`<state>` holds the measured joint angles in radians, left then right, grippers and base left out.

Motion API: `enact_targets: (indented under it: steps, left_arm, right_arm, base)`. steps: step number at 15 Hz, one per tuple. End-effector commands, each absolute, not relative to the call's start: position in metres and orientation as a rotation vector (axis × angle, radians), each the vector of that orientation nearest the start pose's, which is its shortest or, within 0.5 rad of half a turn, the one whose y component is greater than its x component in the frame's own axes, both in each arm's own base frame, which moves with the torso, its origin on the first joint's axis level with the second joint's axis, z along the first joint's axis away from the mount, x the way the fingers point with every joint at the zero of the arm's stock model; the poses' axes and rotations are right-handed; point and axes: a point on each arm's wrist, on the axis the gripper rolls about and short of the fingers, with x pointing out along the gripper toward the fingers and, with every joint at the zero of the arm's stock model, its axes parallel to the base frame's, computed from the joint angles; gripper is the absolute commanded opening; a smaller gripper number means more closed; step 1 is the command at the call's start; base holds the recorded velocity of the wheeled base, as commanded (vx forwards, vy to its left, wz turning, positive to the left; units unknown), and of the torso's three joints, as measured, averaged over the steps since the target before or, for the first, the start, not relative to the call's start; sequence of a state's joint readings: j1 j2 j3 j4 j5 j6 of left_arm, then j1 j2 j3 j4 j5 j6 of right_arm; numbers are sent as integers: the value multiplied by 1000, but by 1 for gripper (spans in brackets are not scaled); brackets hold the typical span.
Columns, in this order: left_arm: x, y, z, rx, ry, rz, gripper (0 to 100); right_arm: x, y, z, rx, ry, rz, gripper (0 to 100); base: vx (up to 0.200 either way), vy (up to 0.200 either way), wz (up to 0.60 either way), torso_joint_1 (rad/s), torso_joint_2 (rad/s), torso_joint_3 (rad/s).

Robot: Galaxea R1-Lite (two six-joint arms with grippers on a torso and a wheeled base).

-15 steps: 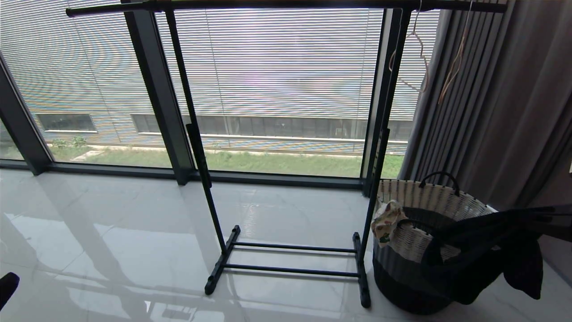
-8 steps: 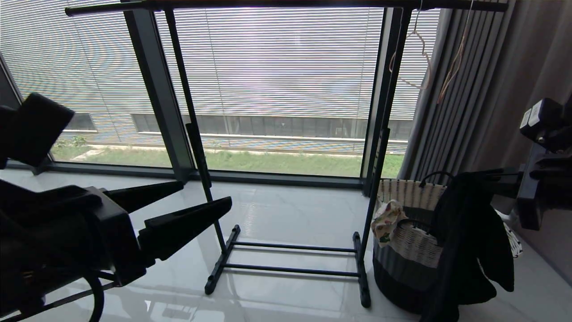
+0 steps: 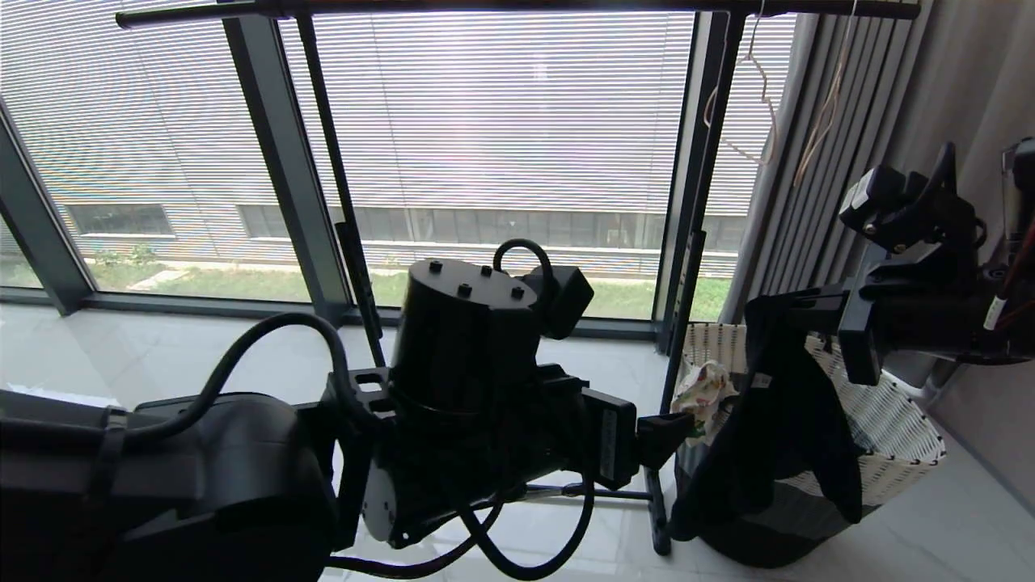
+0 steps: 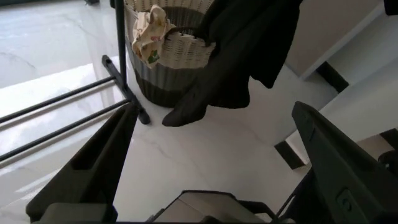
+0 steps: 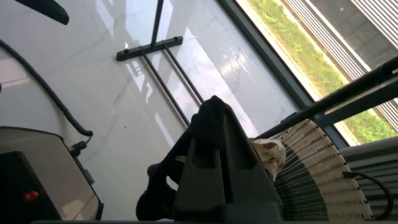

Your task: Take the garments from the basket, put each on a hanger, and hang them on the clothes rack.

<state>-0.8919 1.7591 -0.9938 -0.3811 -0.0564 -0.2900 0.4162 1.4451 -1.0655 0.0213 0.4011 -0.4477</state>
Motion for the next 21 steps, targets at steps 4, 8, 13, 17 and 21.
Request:
enact_targets:
  steps: [4, 8, 13, 17, 21]
  left_arm:
    - [275, -325, 127, -91, 579, -885, 100]
    - [315, -335, 99, -103, 581, -836, 100]
    - [310, -332, 107, -125, 598, -966, 100]
    - [291, -290, 96, 56, 631, -1039, 100]
    - [286, -281, 122, 52, 543, -1181, 100]
  right_arm:
    - [223, 115, 260, -423, 233, 913, 0]
    - [222, 118, 262, -424, 221, 923, 0]
    - [225, 123, 257, -426, 238, 940, 0]
    - [232, 127, 256, -425, 240, 938, 0]
    - [234, 128, 255, -427, 241, 940, 0]
  base:
    - [0, 0, 0, 0, 0, 0]
    - [0, 0, 0, 0, 0, 0]
    - [0, 0, 0, 0, 0, 0]
    - [0, 0, 0, 0, 0, 0]
    - [0, 0, 0, 0, 0, 0]
